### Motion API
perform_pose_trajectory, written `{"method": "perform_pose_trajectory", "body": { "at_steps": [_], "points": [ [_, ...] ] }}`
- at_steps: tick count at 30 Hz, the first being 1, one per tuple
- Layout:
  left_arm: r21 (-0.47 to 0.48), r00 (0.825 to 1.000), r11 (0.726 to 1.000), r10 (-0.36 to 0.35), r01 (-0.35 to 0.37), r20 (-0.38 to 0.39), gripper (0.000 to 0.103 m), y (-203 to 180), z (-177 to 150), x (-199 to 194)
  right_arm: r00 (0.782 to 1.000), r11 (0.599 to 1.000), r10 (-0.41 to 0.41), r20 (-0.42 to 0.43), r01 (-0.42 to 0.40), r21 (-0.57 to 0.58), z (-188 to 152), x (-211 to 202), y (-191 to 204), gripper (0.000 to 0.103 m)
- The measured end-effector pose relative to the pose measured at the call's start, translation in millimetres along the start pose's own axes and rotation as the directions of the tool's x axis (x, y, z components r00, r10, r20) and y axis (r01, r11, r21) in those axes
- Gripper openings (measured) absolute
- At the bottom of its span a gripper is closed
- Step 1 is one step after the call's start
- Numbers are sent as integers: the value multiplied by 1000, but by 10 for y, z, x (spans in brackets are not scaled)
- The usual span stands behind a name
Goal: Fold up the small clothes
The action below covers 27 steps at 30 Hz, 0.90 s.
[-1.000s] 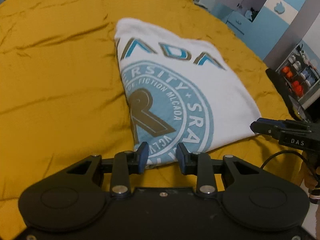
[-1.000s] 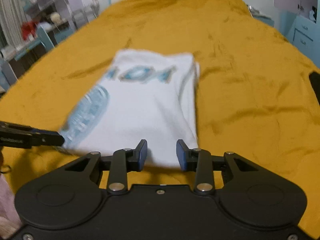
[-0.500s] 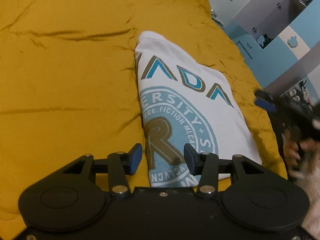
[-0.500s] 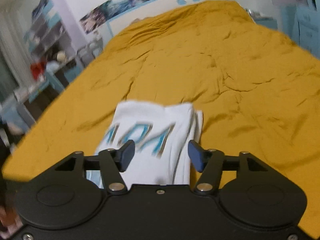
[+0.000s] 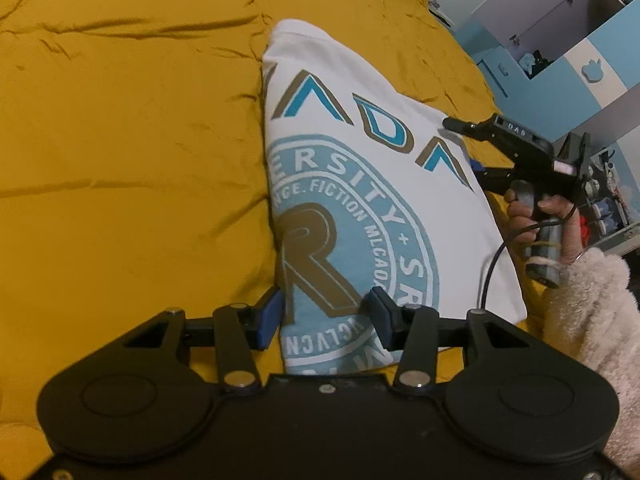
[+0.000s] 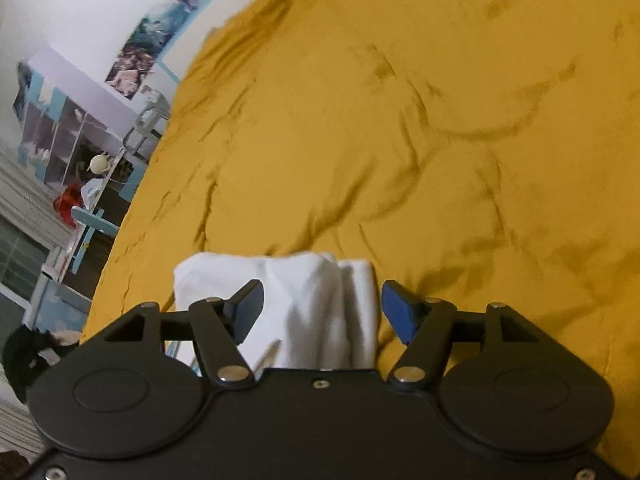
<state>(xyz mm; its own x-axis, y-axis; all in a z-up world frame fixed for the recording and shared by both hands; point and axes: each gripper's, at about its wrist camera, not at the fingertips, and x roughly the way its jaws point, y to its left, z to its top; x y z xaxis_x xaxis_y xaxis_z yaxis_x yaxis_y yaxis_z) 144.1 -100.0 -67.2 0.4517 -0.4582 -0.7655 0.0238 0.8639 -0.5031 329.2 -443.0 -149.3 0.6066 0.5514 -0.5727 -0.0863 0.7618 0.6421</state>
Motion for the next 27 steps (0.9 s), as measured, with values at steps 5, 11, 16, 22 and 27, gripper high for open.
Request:
{"method": "perform_pose_trajectory", "body": {
  "at_steps": [5, 11, 16, 22, 27],
  "points": [
    [-27, 999, 999, -32, 32, -22, 54, 41, -21, 48, 993, 995, 99, -64, -97, 21, -141, -45, -115, 67],
    [-81, 997, 995, -65, 61, -43, 56, 145, -33, 119, 980, 984, 175, -98, -171, 49, -150, 58, -106, 71],
    [-97, 995, 992, -85, 79, -57, 58, 193, -1, 159, 978, 984, 179, -104, -176, 34, -102, 192, -42, 76],
    [-121, 991, 987, -112, 103, -74, 64, 212, 43, 231, 977, 981, 191, -95, -186, 57, -45, 290, -57, 76],
    [-195, 971, 960, -221, 201, -88, 71, 349, 101, 390, 977, 982, 185, -102, -181, 49, -51, 376, -22, 79]
  ]
}}
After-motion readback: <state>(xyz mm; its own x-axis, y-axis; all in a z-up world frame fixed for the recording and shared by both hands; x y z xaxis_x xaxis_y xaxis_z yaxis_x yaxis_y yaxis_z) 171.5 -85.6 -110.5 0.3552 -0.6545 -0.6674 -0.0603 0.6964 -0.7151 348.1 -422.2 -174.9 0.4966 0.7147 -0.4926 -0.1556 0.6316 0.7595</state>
